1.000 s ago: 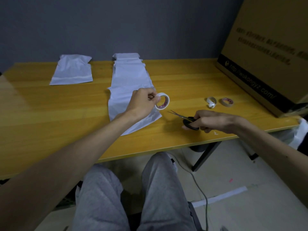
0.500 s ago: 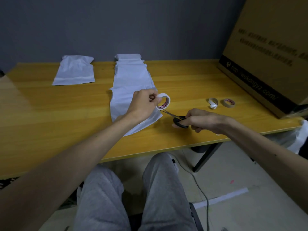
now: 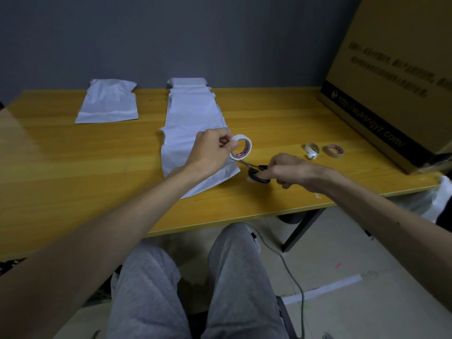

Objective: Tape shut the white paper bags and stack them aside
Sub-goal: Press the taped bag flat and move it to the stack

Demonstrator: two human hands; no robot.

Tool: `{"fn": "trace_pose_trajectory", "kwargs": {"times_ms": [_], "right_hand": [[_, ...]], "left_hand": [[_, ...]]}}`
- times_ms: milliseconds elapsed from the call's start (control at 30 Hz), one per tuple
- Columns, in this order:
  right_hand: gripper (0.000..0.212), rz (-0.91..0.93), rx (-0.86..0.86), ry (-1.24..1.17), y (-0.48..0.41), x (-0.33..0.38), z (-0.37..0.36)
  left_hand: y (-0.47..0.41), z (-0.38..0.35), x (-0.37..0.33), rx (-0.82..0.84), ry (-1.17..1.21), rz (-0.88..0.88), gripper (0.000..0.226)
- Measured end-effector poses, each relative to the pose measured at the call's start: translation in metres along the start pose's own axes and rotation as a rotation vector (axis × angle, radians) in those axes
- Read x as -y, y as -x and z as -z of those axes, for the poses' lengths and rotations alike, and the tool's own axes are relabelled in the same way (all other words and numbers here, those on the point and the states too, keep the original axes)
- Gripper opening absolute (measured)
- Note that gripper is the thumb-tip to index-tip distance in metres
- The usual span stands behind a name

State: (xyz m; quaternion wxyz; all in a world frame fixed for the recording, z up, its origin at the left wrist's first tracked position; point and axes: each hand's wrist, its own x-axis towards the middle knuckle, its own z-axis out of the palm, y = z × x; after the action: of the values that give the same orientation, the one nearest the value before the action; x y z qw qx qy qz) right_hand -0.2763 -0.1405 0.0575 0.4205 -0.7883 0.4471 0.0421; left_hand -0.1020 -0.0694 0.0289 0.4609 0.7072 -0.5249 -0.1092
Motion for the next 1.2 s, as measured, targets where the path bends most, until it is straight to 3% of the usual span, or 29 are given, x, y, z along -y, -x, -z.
{"fn": "trace_pose_trajectory", "kwargs": {"times_ms": [400,833,1200], "right_hand": [[0.036,0.102,-0.185,0.044,0.005,0.004,-0.006],[0.03,0.133,-0.18,0.079,-0.001,-0.002,-0.007],[0.03,0.119,-0.164,0.029,-0.012,-0.021,-0.016]], "left_hand": [[0.003,0.001,0.003,0.01,0.032,0.028,0.014],[0.004,-0.003,0.013,-0.02,0.112,0.097,0.007],[0.029,-0.014,0.05,-0.21,0.502,0.524,0.013]]}}
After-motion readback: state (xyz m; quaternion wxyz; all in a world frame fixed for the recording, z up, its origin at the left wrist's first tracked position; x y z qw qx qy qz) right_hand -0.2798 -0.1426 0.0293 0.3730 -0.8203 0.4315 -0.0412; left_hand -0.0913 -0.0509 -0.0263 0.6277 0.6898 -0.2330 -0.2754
